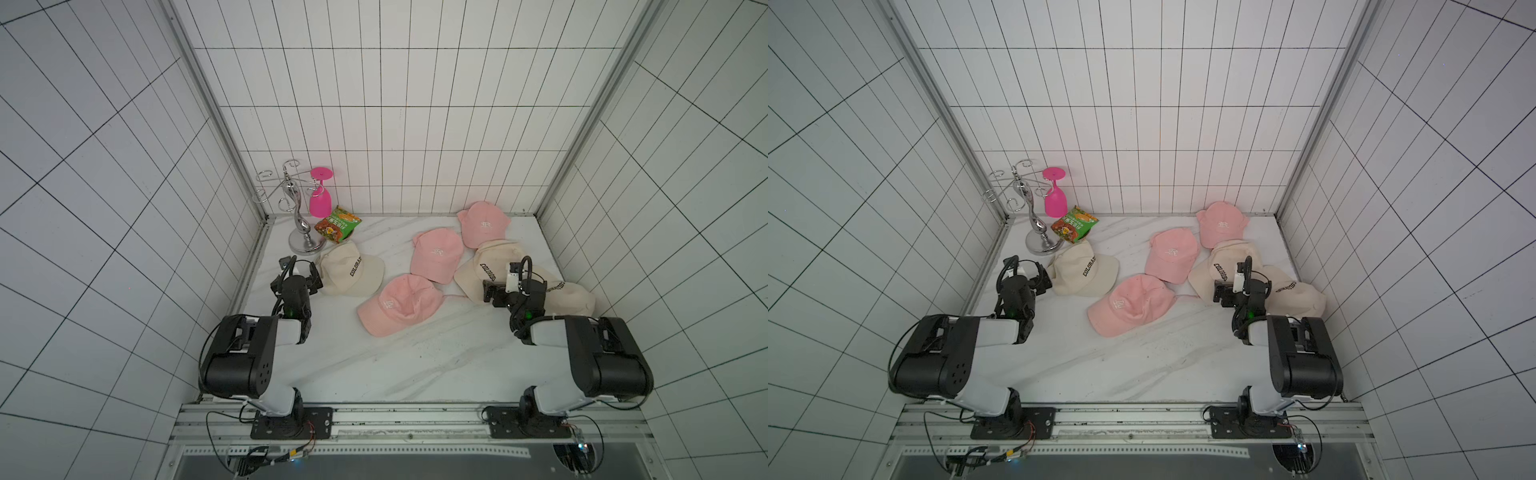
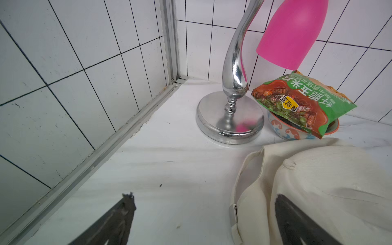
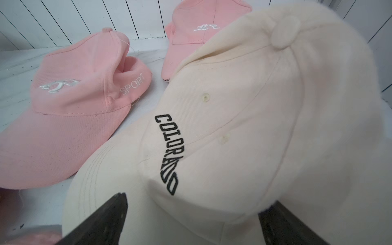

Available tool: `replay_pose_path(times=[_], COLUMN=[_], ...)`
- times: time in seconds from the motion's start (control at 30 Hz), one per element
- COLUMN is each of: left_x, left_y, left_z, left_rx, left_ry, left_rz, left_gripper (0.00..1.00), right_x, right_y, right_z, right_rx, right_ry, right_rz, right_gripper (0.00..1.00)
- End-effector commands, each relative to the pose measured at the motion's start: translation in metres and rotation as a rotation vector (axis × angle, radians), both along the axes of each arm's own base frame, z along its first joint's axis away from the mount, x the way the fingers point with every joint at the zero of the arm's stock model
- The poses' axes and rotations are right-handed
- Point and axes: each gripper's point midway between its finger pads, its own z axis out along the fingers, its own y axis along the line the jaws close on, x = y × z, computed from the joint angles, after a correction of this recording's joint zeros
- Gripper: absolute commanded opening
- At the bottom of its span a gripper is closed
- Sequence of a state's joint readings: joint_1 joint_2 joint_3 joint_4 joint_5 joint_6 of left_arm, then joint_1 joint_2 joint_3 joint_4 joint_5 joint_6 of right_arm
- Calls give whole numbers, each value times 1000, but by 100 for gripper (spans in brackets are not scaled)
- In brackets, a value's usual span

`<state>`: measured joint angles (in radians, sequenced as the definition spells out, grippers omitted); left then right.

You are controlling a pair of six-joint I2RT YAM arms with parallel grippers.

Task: Stack the baseball caps by color
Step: Adjust the baseball cap at the center of the board.

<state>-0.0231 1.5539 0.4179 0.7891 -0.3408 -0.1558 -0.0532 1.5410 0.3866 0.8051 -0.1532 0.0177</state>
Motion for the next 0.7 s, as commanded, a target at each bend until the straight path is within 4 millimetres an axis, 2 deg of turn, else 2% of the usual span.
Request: replay_pose_path(times=[0.0, 0.53, 0.67], left_x=[5, 5, 5], left_y=[4, 3, 3], left_z=[6, 6, 6], left_rx=[14, 14, 14], left_ry=[-22, -22, -22], left_rz=[11, 10, 10], left_gripper=[99, 99, 99], right_x=[14, 13, 8], right_y=[-2, -8, -14], right_z=[20, 21, 34], right_rx=[-12, -13, -16], right_ry=[-68, -70, -107], right_rz=[7, -28, -68], right_gripper=[98, 99, 99])
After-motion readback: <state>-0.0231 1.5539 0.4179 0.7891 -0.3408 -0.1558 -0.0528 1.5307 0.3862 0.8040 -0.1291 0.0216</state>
